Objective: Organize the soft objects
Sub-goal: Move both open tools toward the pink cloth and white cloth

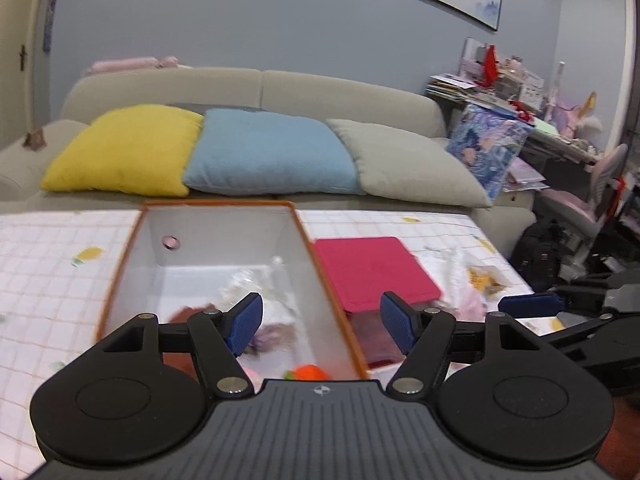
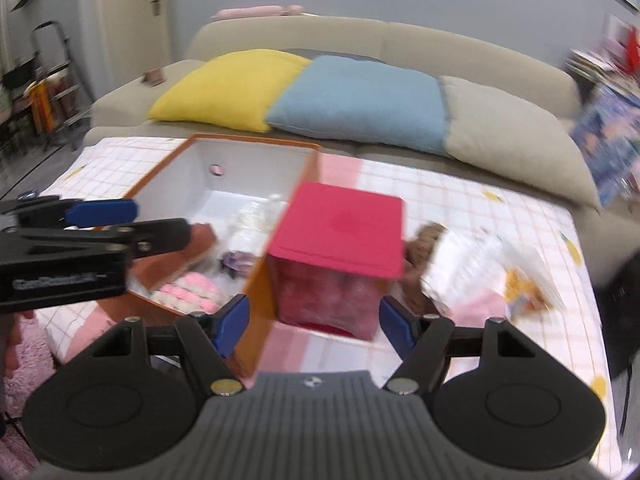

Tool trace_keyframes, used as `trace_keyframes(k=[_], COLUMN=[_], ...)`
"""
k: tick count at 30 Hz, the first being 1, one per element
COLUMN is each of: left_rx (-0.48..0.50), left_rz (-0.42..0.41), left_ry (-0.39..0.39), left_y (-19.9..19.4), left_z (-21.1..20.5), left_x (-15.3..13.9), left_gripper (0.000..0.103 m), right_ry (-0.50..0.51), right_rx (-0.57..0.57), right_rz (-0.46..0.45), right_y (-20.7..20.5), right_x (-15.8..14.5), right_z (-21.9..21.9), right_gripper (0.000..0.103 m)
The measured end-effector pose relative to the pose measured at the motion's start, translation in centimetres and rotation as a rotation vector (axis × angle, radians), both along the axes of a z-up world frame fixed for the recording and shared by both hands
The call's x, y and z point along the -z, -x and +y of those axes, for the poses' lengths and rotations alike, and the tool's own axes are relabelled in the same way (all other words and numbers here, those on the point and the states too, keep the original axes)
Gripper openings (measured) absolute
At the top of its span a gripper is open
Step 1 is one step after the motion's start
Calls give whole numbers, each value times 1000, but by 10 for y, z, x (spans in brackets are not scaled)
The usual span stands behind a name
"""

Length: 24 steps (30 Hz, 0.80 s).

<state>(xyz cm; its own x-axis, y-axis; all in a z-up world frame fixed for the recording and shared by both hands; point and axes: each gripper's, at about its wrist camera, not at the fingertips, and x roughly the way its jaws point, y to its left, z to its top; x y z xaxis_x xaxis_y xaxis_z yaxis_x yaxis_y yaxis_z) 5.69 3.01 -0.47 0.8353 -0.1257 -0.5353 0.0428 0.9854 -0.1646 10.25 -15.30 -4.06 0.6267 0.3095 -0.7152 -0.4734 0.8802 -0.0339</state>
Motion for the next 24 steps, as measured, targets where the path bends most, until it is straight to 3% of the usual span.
trace_keyframes(k=[10, 24], left_rx=[151, 391], left_rz=[57, 98], left_ry=[21, -95], left_y=[-1, -49], left_z=[-40, -127], left_x=[4, 18], left_gripper=[79, 77], right_ry=[36, -7], right_rx=[145, 487], right_rz=[91, 94], right_y=[4, -29], right_x=[23, 36], right_z=[-52, -146], right_gripper=[73, 73])
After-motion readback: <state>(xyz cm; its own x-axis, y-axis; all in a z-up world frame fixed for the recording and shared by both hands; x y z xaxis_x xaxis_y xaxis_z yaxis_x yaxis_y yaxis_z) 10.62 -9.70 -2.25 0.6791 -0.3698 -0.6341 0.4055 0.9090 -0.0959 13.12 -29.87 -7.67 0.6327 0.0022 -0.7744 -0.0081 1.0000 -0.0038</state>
